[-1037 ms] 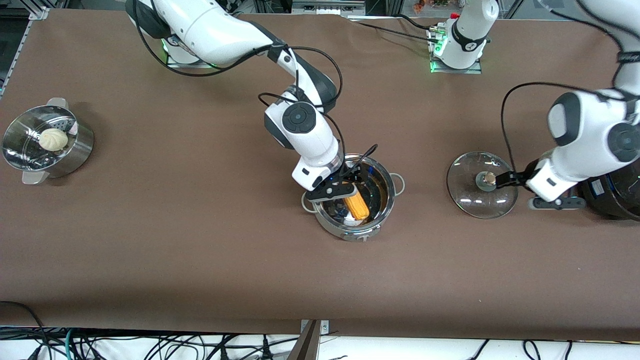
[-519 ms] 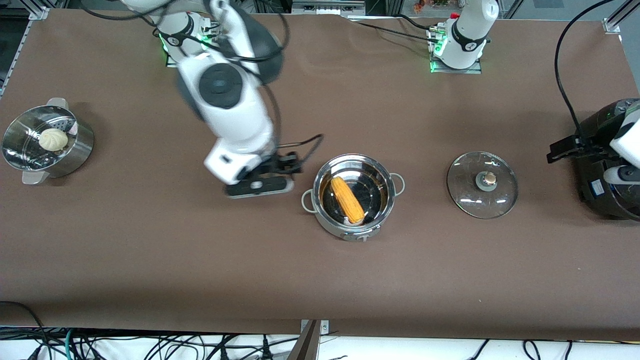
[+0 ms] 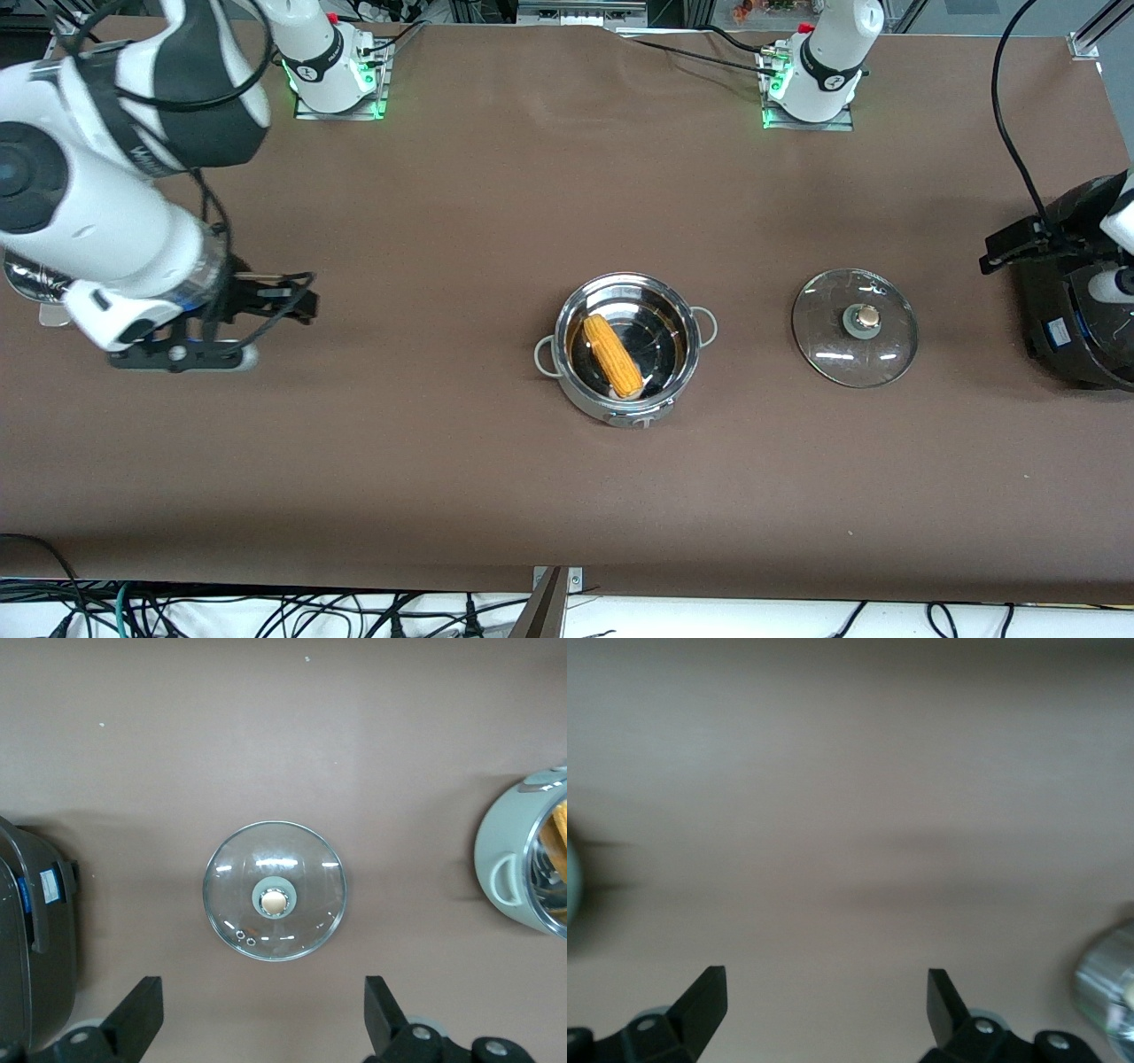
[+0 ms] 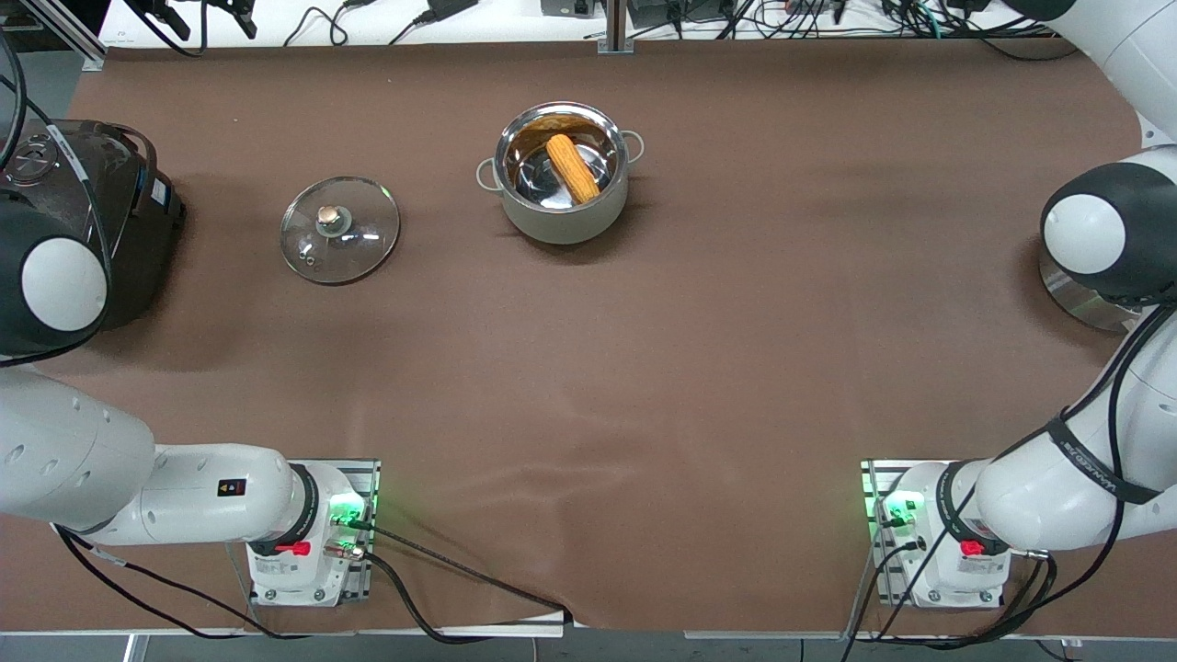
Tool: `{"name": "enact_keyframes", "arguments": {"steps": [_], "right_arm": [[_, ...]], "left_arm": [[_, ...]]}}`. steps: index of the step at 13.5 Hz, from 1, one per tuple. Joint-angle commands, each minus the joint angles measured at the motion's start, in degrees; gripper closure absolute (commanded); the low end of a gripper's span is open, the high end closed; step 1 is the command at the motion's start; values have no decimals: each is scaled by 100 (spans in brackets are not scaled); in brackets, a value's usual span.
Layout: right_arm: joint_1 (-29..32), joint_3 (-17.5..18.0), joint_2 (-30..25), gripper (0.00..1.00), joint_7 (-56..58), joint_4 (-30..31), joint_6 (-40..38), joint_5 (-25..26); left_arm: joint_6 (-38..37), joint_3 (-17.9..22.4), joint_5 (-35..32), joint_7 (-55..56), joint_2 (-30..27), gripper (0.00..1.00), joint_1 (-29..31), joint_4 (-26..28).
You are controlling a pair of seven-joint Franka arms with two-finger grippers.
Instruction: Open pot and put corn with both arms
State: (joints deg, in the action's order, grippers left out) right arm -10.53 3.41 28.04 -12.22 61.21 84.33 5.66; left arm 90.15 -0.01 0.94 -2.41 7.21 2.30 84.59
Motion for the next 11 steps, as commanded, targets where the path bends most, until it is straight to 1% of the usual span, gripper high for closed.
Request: {"name": "enact_keyframes", "arguments": {"steps": [1,2,3,4,6,7,8,9,11], "right_arm": [[260,-471,-412,0,946,233,-303,-99],[636,-473,-570,0,1184,451,-286,-301],[1023,-455,-893,0,1335,845,-199,-659],[1279,-455,-1123,0,1371,1205,-93,-1063],[1466,-464,-1580,0,1328,1821,266,-1050],[1536,-464,-1739,0,1319,2077,407,-980],[1537,-464,-1888,0,1319,2279,478,-771],[1528,-455,-1977,0,1258,2342,427,-603],[1528,-446,-2205,0,1178,2413,418,-637]], "left_arm": [[-32,-8,-146,22,-194,0,-45,154],[-32,-8,-138,39,-203,0,-45,163],[-32,-17,-146,48,-203,0,-45,154],[-32,-8,-146,48,-212,0,-37,145],[20,27,-129,57,-177,0,16,58],[-23,36,-68,66,-177,0,25,-134],[-50,36,-58,74,-185,0,42,-127],[-67,36,-84,74,-177,0,34,-136],[-68,36,-137,57,-176,0,34,-188]]}}
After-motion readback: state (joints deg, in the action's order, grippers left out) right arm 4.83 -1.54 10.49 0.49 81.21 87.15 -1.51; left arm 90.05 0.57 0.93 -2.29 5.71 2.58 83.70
